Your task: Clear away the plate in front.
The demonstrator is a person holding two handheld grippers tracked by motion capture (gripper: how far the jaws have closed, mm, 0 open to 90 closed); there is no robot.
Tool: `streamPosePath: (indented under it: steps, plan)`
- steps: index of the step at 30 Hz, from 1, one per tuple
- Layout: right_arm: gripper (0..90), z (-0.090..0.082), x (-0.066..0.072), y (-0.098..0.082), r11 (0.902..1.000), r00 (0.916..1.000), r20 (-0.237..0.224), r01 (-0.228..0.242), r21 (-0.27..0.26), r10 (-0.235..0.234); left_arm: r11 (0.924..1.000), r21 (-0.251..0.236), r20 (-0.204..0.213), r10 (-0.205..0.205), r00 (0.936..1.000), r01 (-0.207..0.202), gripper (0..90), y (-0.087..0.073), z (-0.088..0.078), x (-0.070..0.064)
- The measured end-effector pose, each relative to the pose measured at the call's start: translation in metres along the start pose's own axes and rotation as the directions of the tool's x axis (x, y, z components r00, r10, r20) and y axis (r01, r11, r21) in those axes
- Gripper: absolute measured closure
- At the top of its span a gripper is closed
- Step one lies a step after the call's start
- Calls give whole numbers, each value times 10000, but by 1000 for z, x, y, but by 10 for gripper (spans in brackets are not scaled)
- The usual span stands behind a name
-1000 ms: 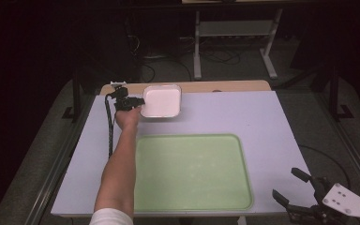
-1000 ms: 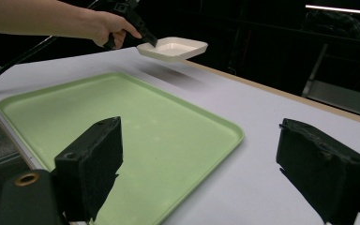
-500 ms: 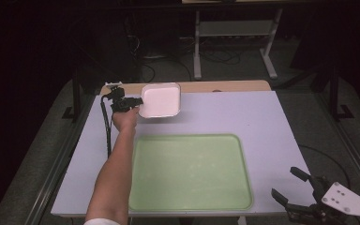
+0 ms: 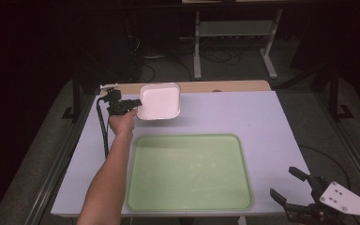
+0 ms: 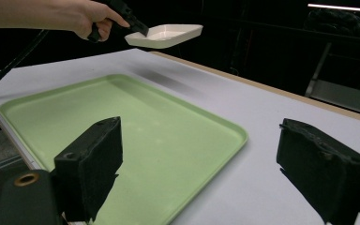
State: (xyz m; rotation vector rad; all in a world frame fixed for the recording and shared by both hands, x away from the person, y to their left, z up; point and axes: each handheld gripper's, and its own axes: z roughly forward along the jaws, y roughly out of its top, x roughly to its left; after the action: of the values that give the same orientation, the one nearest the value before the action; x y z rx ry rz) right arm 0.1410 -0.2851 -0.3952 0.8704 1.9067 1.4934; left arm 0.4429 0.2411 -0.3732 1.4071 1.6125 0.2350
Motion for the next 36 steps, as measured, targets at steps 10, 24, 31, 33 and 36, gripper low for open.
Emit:
streamPosePath:
  steps: [10, 24, 31, 33, 36]
  plan:
    - [138, 2, 2, 0, 10000, 10000, -44, 39, 27, -39, 10000, -84, 312, 13, 9995, -11, 887, -8, -14, -1]
    - [137, 3, 3, 0, 10000, 9999, -120, 12, 9, -12, 10000, 42, 528, -53, 9986, 51, 887, -23, -31, -9]
    - [137, 2, 4, -1, 10000, 9999, -170, -16, 14, 16, 9999, 98, 649, 39, 9979, -45, 887, -33, -39, -16]
    - [137, 1, 4, -1, 10000, 9998, -181, -25, -11, 25, 9998, 137, 678, 101, 9976, -110, 887, -36, -42, -17]
    - [137, 1, 4, -1, 10000, 9998, -185, -8, 4, 8, 9999, 136, 726, 32, 9974, -41, 887, -42, -45, -17]
